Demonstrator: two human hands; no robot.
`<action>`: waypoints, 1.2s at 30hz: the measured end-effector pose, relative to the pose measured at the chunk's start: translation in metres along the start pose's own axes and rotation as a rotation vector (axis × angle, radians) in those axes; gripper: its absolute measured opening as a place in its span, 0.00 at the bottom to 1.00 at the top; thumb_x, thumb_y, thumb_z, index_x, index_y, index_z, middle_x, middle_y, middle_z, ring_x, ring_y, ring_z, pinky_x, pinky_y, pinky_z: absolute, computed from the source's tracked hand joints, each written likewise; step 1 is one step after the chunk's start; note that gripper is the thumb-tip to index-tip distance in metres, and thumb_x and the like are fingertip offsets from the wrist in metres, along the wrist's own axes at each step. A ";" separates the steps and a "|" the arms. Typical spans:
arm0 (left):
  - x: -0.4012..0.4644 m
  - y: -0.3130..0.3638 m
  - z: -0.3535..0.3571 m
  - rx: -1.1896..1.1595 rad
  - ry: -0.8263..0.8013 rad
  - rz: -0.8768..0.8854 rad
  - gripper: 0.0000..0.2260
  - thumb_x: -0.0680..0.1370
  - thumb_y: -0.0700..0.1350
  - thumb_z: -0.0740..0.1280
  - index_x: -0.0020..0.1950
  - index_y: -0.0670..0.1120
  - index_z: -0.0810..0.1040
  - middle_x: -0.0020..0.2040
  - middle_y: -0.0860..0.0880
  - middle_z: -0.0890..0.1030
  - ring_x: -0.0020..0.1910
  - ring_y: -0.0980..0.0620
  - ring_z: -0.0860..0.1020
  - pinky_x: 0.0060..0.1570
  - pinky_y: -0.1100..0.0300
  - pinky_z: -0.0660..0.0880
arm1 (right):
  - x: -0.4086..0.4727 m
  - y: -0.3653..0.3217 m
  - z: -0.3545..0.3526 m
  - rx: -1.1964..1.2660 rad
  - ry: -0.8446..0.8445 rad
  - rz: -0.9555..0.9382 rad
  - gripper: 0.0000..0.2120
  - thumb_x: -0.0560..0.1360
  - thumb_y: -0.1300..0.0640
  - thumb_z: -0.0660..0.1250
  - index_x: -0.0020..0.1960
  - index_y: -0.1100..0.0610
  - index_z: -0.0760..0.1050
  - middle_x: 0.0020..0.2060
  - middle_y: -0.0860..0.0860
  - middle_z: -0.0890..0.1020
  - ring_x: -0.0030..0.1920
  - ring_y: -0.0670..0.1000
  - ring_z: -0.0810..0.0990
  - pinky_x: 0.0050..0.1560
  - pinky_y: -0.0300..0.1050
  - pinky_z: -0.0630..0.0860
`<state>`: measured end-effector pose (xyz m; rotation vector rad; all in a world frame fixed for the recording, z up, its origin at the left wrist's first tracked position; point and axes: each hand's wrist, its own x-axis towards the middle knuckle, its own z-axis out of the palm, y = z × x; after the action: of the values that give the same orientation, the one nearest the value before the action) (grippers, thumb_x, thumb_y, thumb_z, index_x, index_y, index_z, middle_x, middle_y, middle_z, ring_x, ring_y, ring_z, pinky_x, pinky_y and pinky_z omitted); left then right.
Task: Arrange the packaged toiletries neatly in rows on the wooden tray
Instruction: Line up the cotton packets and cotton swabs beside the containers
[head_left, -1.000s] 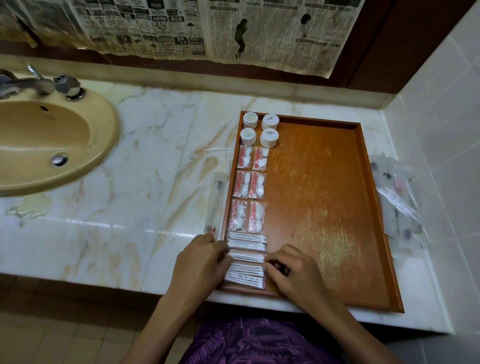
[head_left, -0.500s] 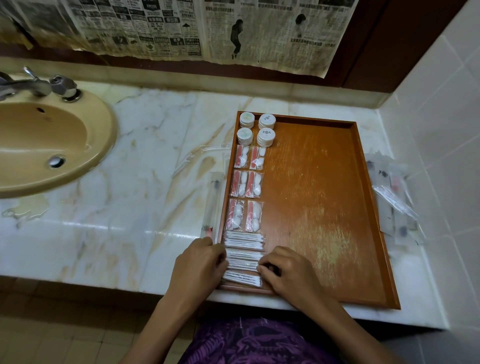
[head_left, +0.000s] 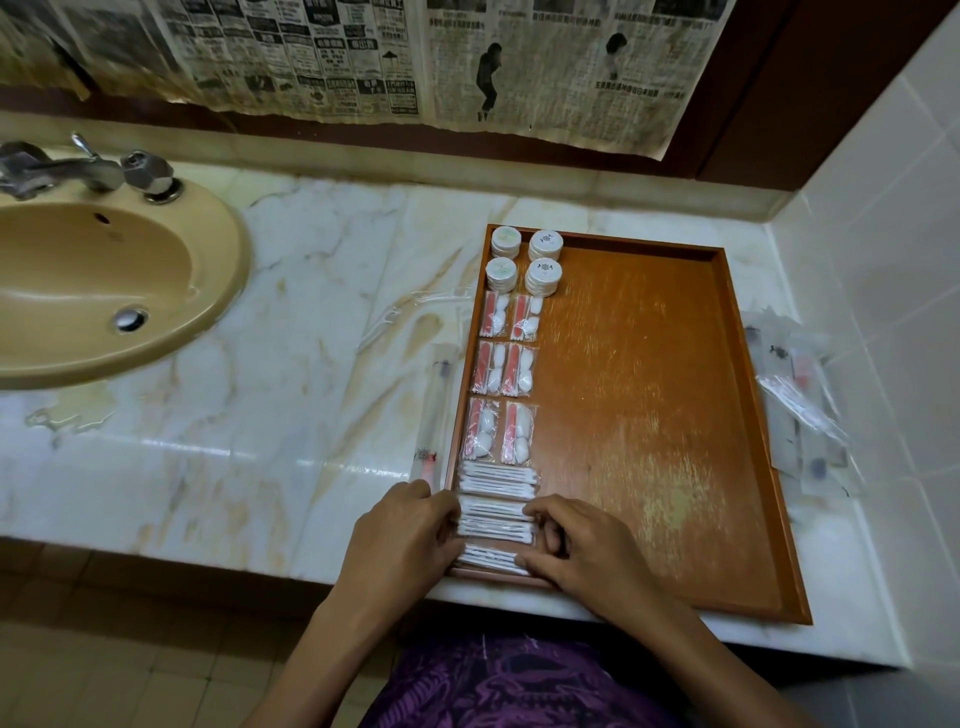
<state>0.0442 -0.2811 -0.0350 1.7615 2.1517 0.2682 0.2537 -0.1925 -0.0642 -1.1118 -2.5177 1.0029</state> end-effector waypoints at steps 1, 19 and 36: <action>0.000 0.000 0.000 0.003 -0.004 0.003 0.09 0.74 0.56 0.67 0.51 0.54 0.77 0.43 0.54 0.74 0.44 0.54 0.72 0.35 0.61 0.70 | 0.000 0.000 0.000 -0.003 0.000 0.003 0.23 0.66 0.36 0.66 0.57 0.46 0.76 0.32 0.35 0.69 0.35 0.35 0.70 0.35 0.37 0.71; 0.000 -0.002 -0.001 -0.040 0.003 -0.001 0.09 0.74 0.58 0.66 0.49 0.55 0.77 0.40 0.56 0.72 0.42 0.56 0.71 0.35 0.62 0.67 | -0.002 0.000 0.001 0.059 0.068 -0.019 0.21 0.68 0.36 0.67 0.55 0.47 0.77 0.32 0.34 0.70 0.37 0.35 0.73 0.36 0.29 0.66; 0.045 -0.018 -0.017 -0.152 0.258 -0.235 0.05 0.76 0.50 0.68 0.46 0.51 0.82 0.35 0.55 0.75 0.35 0.57 0.72 0.31 0.66 0.61 | 0.043 0.043 -0.030 -0.158 0.292 0.135 0.09 0.76 0.53 0.69 0.55 0.53 0.79 0.49 0.45 0.77 0.52 0.48 0.74 0.50 0.42 0.70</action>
<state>0.0137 -0.2402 -0.0324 1.4412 2.4181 0.6085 0.2617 -0.1256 -0.0736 -1.3772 -2.3422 0.6241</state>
